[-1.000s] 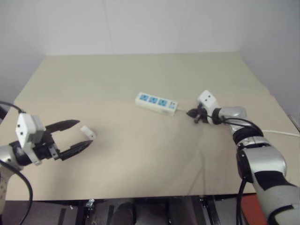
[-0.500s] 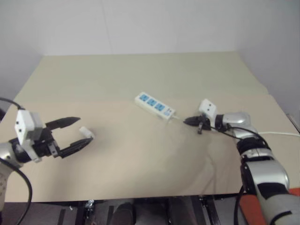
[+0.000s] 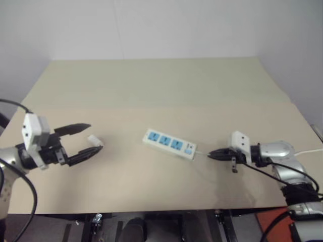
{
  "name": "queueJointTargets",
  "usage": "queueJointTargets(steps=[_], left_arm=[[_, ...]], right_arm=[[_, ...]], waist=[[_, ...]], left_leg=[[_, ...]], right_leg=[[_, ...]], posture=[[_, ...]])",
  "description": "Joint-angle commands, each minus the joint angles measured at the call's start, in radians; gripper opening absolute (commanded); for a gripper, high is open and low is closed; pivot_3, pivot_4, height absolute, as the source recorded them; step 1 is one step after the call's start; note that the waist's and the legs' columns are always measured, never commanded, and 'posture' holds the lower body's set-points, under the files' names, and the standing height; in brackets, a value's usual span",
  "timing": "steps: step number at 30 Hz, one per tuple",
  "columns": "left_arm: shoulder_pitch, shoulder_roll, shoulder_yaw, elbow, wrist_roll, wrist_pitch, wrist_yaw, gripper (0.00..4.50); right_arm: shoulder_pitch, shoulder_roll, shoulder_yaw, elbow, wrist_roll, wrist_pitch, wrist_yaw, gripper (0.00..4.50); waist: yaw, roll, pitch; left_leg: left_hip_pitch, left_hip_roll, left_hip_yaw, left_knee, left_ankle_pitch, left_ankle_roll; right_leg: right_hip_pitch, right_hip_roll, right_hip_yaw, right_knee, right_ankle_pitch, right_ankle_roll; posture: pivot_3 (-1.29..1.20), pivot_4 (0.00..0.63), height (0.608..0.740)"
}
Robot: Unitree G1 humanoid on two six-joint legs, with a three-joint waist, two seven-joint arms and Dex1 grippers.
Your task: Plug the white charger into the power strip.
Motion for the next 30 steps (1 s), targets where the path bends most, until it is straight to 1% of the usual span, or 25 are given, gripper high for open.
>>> queueJointTargets(steps=[1, 2, 3, 8, 11, 13, 17, 19, 22, 25, 28, 30], left_arm=[[-0.013, 0.016, 0.008, 0.003, 0.0, -0.011, -0.009, 4.5], [-0.013, 0.017, 0.008, 0.004, 0.0, -0.012, -0.01, 4.5], [-0.013, 0.018, 0.008, 0.004, 0.0, -0.012, -0.011, 4.5], [-0.009, 0.019, 0.01, 0.001, -0.002, -0.007, -0.014, 4.5], [-0.013, 0.021, 0.007, 0.004, -0.001, -0.007, -0.016, 4.5], [-0.019, 0.023, 0.002, 0.009, -0.001, -0.008, -0.018, 4.5], [-0.024, 0.024, -0.003, 0.012, -0.001, -0.009, -0.021, 4.5], [-0.024, 0.024, -0.003, 0.012, 0.0, -0.008, -0.021, 4.5], [-0.027, 0.022, -0.003, 0.013, -0.001, -0.008, -0.021, 4.5], [-0.03, 0.022, -0.005, 0.015, 0.001, -0.009, -0.021, 4.5], [-0.031, 0.024, -0.007, 0.015, 0.003, -0.009, -0.022, 4.5], [-0.033, 0.025, -0.009, 0.018, 0.005, -0.009, -0.023, 4.5]], right_arm=[[-0.019, 0.021, -0.018, -0.021, 0.01, 0.019, -0.065, 0.33], [-0.016, 0.024, -0.018, -0.023, 0.008, 0.017, -0.076, 0.69], [-0.013, 0.026, -0.019, -0.026, 0.007, 0.017, -0.087, 0.91], [0.003, 0.018, -0.036, -0.04, 0.031, 0.024, -0.11, 2.71], [0.018, -0.006, -0.05, -0.057, 0.061, 0.028, -0.084, 3.76], [0.026, -0.02, -0.071, -0.081, 0.111, 0.052, -0.049, 4.47], [0.044, -0.03, -0.128, -0.143, 0.227, 0.131, -0.009, 4.47], [0.064, -0.011, -0.154, -0.189, 0.265, 0.161, -0.035, 4.47], [0.097, 0.056, -0.171, -0.253, 0.311, 0.189, -0.101, 4.47], [0.112, 0.136, -0.172, -0.285, 0.307, 0.164, -0.185, 4.47], [0.097, 0.223, -0.16, -0.265, 0.277, 0.124, -0.274, 4.47], [0.089, 0.247, -0.145, -0.251, 0.264, 0.115, -0.289, 4.47]], waist=[[0.001, 0.0, 0.0], [0.002, 0.0, 0.0], [0.003, 0.0, 0.0], [0.005, 0.0, 0.0], [0.006, 0.0, 0.0], [0.006, 0.0, 0.0], [0.006, 0.0, 0.0], [0.005, 0.0, 0.0], [0.004, 0.0, 0.0], [0.004, 0.0, 0.0], [0.006, 0.0, 0.0], [0.005, 0.0, 0.0]], left_leg=[[0.0, 0.0, 0.0, 0.0, 0.0, 0.0], [0.0, 0.0, 0.0, 0.0, 0.0, 0.0], [-0.001, 0.0, 0.0, 0.0, 0.0, 0.0], [-0.001, 0.0, 0.0, 0.0, 0.0, 0.0], [-0.001, 0.0, 0.0, 0.0, 0.0, 0.0], [-0.001, 0.0, 0.0, 0.0, 0.0, 0.0], [-0.001, 0.0, 0.0, 0.0, 0.0, 0.0], [-0.001, 0.001, 0.0, 0.0, 0.0, 0.0], [-0.001, 0.001, 0.0, 0.0, 0.0, 0.0], [-0.001, 0.001, 0.0, 0.0, 0.0, 0.0], [-0.001, 0.0, 0.0, 0.0, 0.0, 0.0], [-0.001, 0.0, 0.0, 0.0, 0.0, 0.0]], right_leg=[[0.0, 0.0, 0.0, 0.0, 0.0, 0.0], [0.0, 0.0, 0.0, 0.0, 0.0, 0.0], [0.0, 0.0, 0.0, -0.001, 0.0, 0.0], [0.0, -0.001, 0.0, -0.002, 0.0, 0.0], [0.0, -0.001, 0.0, -0.001, 0.0, 0.0], [0.0, -0.001, 0.0, -0.001, 0.0, 0.0], [0.0, -0.001, 0.0, -0.002, 0.0, 0.0], [0.0, -0.001, 0.0, -0.001, 0.0, 0.0], [0.0, -0.001, 0.0, -0.001, 0.0, 0.0], [0.0, -0.001, 0.0, -0.001, 0.0, 0.0], [0.0, -0.001, 0.001, -0.001, 0.0, 0.001], [0.0, -0.001, 0.001, -0.001, 0.0, 0.001]], posture=[[0.0, 0.15, 0.74], [0.0, 0.15, 0.74], [0.0, 0.15, 0.74], [0.0, 0.15, 0.74], [0.0, 0.15, 0.74], [0.0, 0.15, 0.74], [0.0, 0.15, 0.74], [0.0, 0.15, 0.74], [0.0, 0.15, 0.74], [0.0, 0.15, 0.74], [0.0, 0.15, 0.74], [0.0, 0.15, 0.74]])
